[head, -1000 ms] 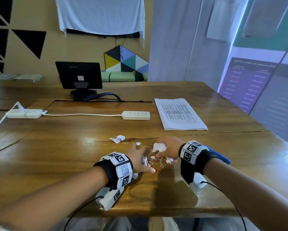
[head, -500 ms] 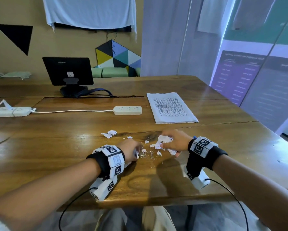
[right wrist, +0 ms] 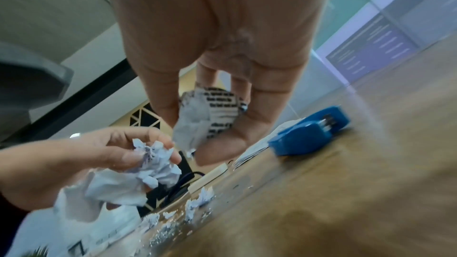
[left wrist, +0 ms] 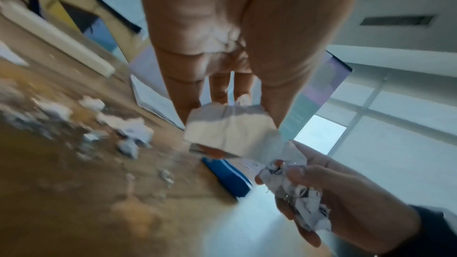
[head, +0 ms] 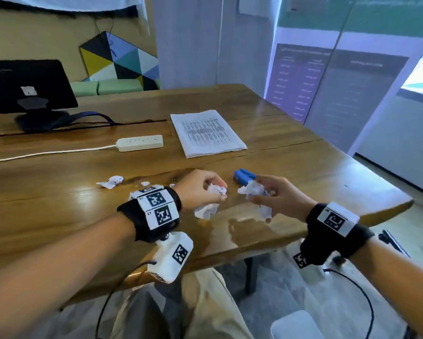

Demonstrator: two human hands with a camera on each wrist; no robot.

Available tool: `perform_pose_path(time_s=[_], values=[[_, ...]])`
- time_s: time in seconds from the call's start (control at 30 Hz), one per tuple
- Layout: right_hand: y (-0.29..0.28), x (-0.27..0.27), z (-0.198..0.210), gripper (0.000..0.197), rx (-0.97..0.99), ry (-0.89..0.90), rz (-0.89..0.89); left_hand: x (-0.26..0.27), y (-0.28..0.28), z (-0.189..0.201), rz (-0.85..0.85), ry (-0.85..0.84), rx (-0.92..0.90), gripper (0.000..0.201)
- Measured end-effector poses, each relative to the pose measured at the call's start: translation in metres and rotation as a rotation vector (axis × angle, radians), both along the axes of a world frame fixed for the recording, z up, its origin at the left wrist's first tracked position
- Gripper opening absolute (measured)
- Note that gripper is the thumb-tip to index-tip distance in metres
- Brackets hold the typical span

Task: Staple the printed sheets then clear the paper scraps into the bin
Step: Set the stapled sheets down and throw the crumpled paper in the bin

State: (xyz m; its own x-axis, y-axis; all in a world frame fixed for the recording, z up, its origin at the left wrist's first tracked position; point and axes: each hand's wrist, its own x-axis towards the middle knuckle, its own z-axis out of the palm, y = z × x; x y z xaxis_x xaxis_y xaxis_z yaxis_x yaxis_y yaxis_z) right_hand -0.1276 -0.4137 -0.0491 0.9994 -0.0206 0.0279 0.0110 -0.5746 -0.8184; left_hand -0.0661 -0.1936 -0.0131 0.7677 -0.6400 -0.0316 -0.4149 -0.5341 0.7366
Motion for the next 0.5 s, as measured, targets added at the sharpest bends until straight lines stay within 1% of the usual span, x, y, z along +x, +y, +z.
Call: perform_pose_path(time_s=[0.03,0.1,0.2,0.27,0.33,0.37,0.43,0.5], values=[[-0.010,-0.016,-0.001,0.022,0.051,0.011,-0.018,-0.005,-0.012,-0.004,-0.040,0.025,-0.024,0.028],[-0.031,-0.048,-0.002,0.024,0.105,0.039,-0.031,-0.017,-0.036,-0.012,-0.122,0.054,-0.030,0.030],[-0.062,-0.097,-0.010,0.033,0.071,0.165,-0.072,-0.039,-0.075,-0.027,-0.236,0.126,-0.032,0.027],[-0.084,-0.126,-0.027,0.028,0.083,0.274,-0.160,-0.056,-0.101,-0.038,-0.306,0.178,-0.039,0.028],[-0.107,-0.152,-0.055,0.038,0.089,0.362,-0.215,-0.076,-0.125,-0.050,-0.375,0.226,-0.043,0.027],[-0.114,-0.163,-0.070,0.037,0.123,0.416,-0.239,-0.085,-0.137,-0.057,-0.414,0.240,-0.032,0.027],[-0.123,-0.182,-0.105,0.023,0.194,0.542,-0.297,-0.102,-0.159,-0.073,-0.490,0.269,0.000,0.028],[-0.127,-0.197,-0.141,0.024,0.234,0.665,-0.376,-0.116,-0.179,-0.094,-0.546,0.300,0.060,0.028]])
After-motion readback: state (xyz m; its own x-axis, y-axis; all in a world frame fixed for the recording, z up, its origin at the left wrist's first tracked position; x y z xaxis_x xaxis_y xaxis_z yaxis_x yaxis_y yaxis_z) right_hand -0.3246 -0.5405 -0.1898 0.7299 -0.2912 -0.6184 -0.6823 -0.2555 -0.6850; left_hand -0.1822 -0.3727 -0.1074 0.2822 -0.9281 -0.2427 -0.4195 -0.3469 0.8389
